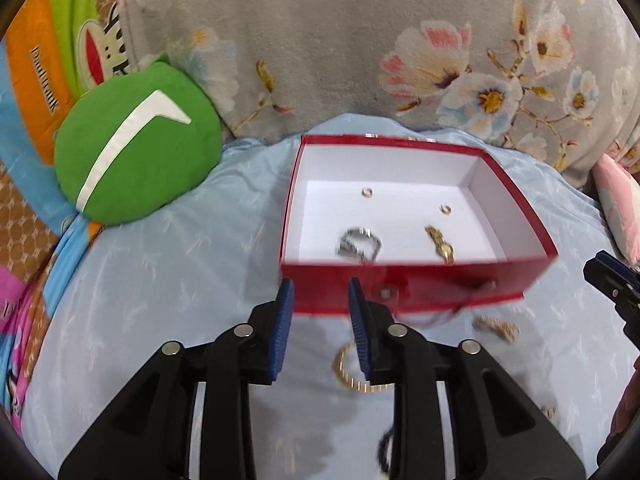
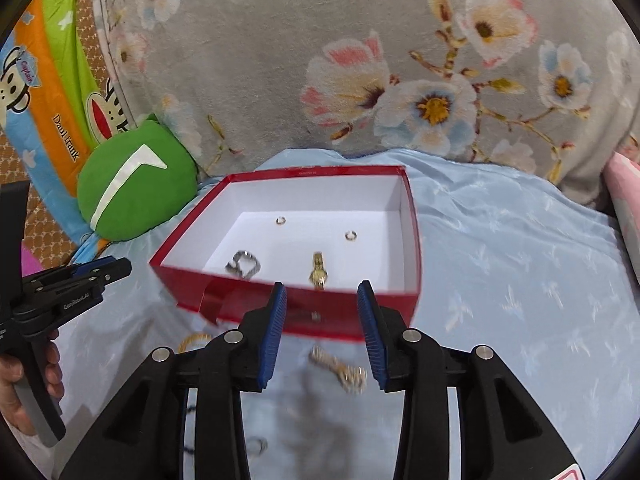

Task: Organize jewelry
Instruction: 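Withdraw both tools from the box back over the remaining jewelry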

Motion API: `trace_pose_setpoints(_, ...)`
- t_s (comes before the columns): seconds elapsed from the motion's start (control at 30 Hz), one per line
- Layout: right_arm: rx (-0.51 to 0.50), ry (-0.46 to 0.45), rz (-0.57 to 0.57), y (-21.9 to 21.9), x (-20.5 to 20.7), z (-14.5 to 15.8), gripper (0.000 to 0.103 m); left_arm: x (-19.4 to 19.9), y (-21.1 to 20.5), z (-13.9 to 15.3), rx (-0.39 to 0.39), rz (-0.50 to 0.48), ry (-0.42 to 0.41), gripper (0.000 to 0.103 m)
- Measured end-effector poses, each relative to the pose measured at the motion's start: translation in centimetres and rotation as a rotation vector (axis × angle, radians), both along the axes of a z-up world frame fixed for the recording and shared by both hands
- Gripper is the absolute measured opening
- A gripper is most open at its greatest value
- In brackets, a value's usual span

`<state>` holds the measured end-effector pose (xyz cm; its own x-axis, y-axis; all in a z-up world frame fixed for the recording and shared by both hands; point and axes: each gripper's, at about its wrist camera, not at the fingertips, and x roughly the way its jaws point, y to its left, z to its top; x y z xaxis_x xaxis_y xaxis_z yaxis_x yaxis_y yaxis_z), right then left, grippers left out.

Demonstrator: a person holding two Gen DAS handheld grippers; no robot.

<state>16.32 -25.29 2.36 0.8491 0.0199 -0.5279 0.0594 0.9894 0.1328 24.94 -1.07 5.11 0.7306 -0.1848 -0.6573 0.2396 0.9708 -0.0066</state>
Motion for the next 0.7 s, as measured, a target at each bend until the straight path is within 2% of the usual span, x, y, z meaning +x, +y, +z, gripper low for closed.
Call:
trace_pose_setpoints(0.17,-0.013,0.019,-0.032,0.3,-5.4,-1.8,0.039,-5.3,1.5,-2.0,0.032,-0.004,0.022,0.035)
trace_pose_setpoints(0.33,0.022,0.067,-0.058,0.0,-9.3,-4.3,0.039,-9.2,2.2,-5.4,0.01,-0.019,0.127,0.037)
trace_pose_setpoints(0.47,0.036,0.108,-0.08,-0.2,-11.4,-6.5,0.039,-11.6,1.7,-7.8,0.006,-0.033,0.176,0.038)
trace_pose_setpoints(0.6,0.052,0.139,-0.099,-0.4,-12.5,-8.1,0.039,-12.4,0.7,-9.2,-0.019,-0.044,0.21,0.053)
trace_pose_setpoints(0.7,0.038,0.15,-0.112,-0.4,-13.2,-8.8,0.039,-12.6,-0.4,-9.7,-0.017,-0.04,0.191,0.064)
